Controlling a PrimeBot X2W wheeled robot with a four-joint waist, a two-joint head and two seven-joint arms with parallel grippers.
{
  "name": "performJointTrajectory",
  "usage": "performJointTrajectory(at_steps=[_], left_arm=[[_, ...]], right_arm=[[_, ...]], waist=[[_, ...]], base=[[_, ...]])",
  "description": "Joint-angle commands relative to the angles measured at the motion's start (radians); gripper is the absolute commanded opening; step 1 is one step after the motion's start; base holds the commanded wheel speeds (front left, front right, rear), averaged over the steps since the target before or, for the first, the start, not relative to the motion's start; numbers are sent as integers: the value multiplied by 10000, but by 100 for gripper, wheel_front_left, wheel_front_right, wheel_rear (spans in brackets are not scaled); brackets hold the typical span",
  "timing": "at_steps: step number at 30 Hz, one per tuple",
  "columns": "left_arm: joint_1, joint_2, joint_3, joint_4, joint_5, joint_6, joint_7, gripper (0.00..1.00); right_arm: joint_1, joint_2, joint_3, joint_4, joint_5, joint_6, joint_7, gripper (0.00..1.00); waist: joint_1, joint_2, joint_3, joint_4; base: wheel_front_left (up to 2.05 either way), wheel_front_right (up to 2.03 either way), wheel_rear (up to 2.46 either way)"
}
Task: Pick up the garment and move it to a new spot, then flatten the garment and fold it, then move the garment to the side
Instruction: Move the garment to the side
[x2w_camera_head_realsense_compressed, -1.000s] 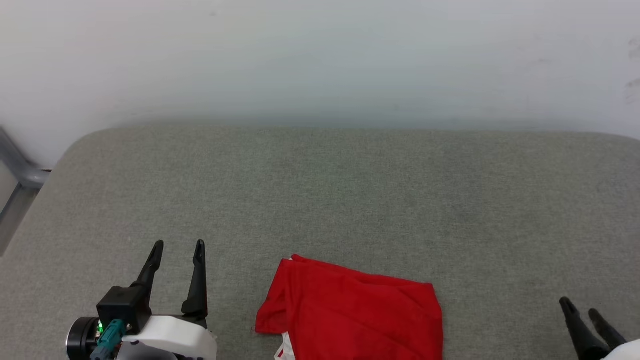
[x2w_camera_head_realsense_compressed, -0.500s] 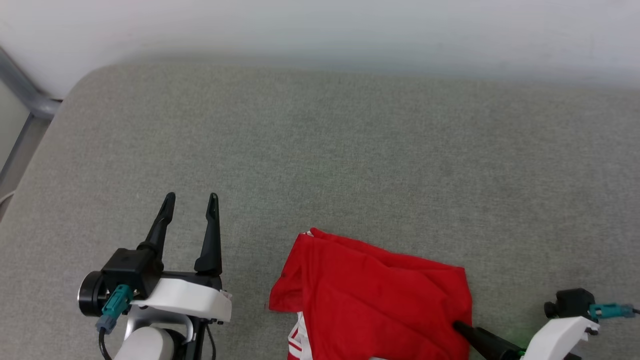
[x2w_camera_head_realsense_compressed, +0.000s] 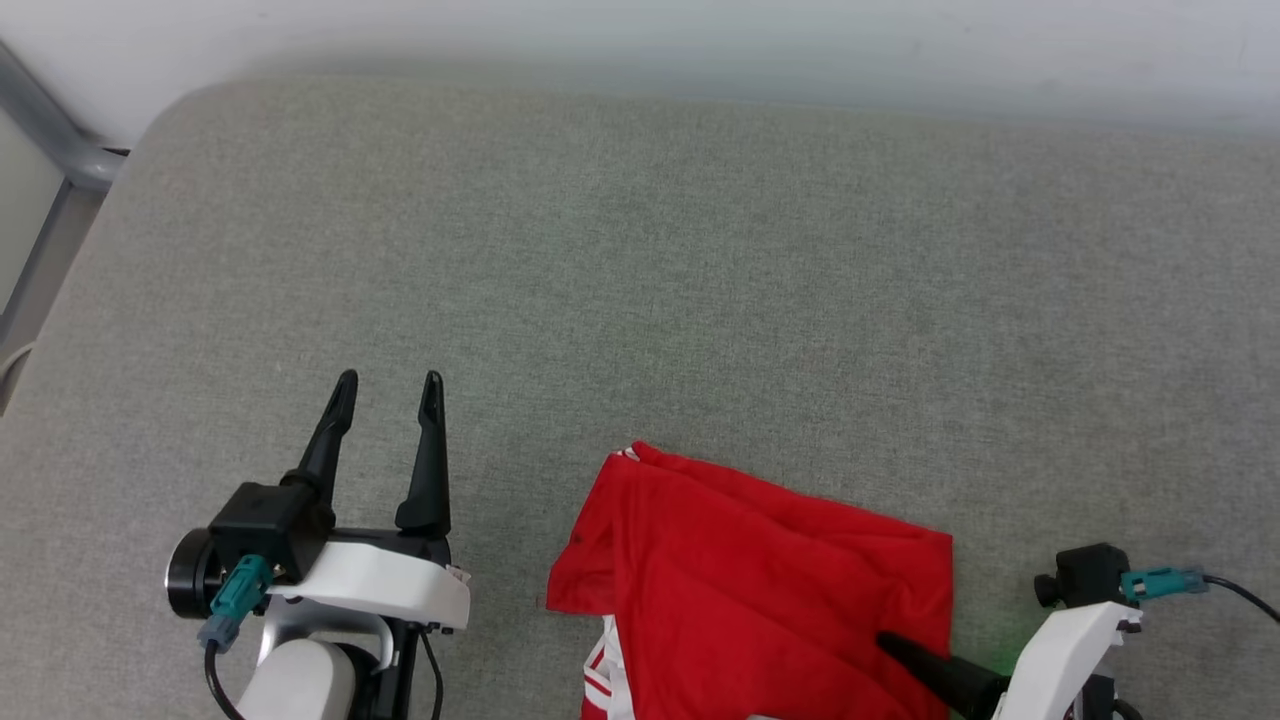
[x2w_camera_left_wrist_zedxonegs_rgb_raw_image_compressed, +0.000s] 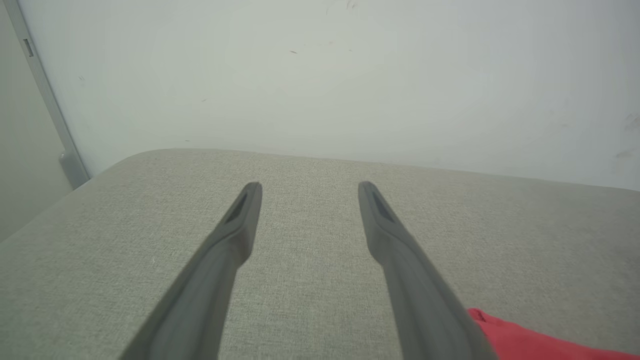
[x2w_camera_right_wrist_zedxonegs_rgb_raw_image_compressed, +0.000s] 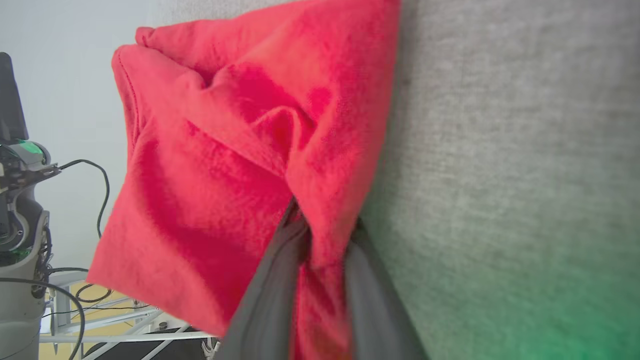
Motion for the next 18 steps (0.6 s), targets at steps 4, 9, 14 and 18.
performJointTrajectory(at_steps=[4,9,14,18], left_arm=[[334,-77,103,170,176,-151,-44,100],[723,-135,199,247,253,-260,-34,100],[1163,-315,333,127,240,-238,-34,100],[1289,-438,373,-27,317,-283,-34,100]], right_arm=[[-196,-598,313,-190,-422,-36,-352,0],[-383,-1346,483,-752,-1298,-28,-643,0],[-588,-2191,623,-1495,-2361,-28,-363,0],[-906,-2765,591,-2184,-3294,-28,4,0]], waist=[[0,0,-674,-349],[0,0,-1474,-1014],[0,0,-2001,-2051],[0,0,-2020,-3019]], base=[[0,0,0],[0,0,0],[0,0,0],[0,0,0]])
